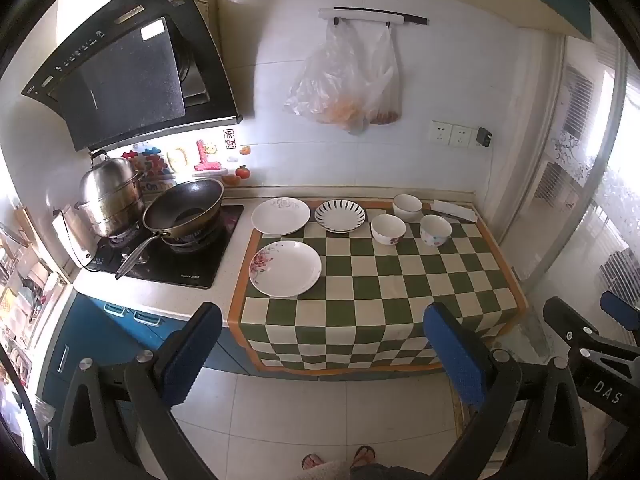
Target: Organize plates and bowls
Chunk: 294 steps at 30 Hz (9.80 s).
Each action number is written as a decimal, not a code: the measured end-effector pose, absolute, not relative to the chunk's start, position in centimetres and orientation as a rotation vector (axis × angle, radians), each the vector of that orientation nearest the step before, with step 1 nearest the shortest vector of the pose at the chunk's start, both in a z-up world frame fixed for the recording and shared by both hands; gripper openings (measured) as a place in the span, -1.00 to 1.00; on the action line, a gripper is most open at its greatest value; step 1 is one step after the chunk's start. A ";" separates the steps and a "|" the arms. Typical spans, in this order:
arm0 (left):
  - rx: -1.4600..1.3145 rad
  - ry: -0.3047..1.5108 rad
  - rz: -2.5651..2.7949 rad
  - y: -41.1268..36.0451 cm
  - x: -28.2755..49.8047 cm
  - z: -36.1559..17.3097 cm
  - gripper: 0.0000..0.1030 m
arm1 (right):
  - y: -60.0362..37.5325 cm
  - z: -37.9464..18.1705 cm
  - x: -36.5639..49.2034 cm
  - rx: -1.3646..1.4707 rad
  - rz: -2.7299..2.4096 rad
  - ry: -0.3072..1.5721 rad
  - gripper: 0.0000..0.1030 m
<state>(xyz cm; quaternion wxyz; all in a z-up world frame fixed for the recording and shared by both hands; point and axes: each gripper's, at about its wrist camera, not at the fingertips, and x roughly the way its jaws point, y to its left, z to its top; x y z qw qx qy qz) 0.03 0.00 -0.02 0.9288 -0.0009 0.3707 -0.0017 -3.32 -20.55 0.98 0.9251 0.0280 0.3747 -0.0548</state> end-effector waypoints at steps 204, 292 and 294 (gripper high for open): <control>0.024 1.527 -0.119 3.1 44.7 -40.9 -0.39 | -14.5 -46.7 46.8 0.401 0.250 1.575 -0.69; -0.203 1.341 -0.090 11.7 48.2 -32.4 -0.59 | -13.6 -36.5 54.9 0.386 0.439 1.388 -0.85; -0.182 1.361 -0.110 10.4 47.5 -33.1 -0.59 | -15.0 -37.1 53.2 0.402 0.420 1.394 -0.85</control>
